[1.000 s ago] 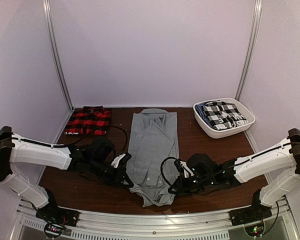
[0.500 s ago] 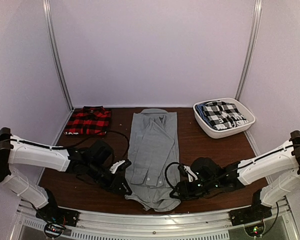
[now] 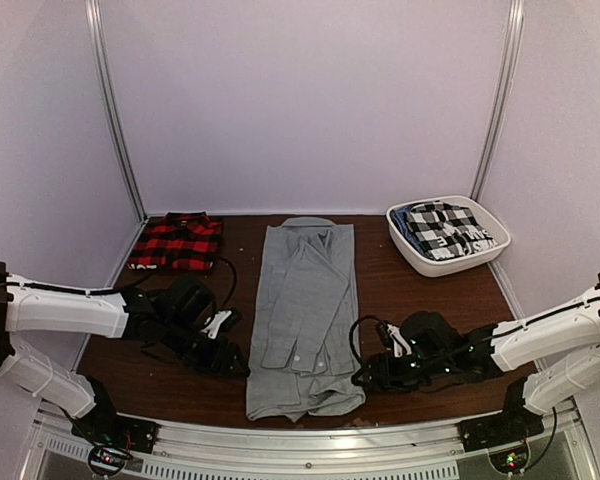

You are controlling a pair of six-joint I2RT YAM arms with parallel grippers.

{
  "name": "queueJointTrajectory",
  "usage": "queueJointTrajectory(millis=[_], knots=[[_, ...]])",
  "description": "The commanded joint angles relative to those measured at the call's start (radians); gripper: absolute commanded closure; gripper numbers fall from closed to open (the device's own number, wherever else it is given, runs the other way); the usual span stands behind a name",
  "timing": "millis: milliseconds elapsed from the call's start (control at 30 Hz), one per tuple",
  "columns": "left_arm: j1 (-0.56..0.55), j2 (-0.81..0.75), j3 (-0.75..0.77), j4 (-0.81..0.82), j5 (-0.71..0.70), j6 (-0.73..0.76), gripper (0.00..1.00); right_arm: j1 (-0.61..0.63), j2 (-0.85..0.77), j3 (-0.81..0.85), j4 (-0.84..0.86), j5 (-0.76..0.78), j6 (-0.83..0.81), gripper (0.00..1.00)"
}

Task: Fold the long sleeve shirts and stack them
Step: Place the rectangle-folded shirt at the center of the board, then pick up the rectangle-folded shirt from the center of the board.

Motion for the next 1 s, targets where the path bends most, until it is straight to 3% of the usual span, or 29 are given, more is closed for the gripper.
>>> queueJointTrajectory(millis=[0, 200, 367, 967], knots=[[0.048, 0.045, -0.009, 0.088, -0.028, -0.010, 0.41, -0.036, -0.038, -0.001, 0.011, 0.045, -0.015, 0.38], [0.099, 0.127, 0.009, 0.159, 0.002, -0.002, 0.42, -0.066, -0.071, -0.016, 0.025, 0.050, -0.028, 0.35], [0.099, 0.208, 0.041, 0.188, 0.024, 0.005, 0.47, -0.082, 0.017, 0.002, 0.062, 0.024, -0.049, 0.36], [0.095, 0.327, 0.090, 0.257, 0.162, -0.026, 0.71, -0.094, 0.172, 0.038, 0.217, -0.061, -0.028, 0.63]])
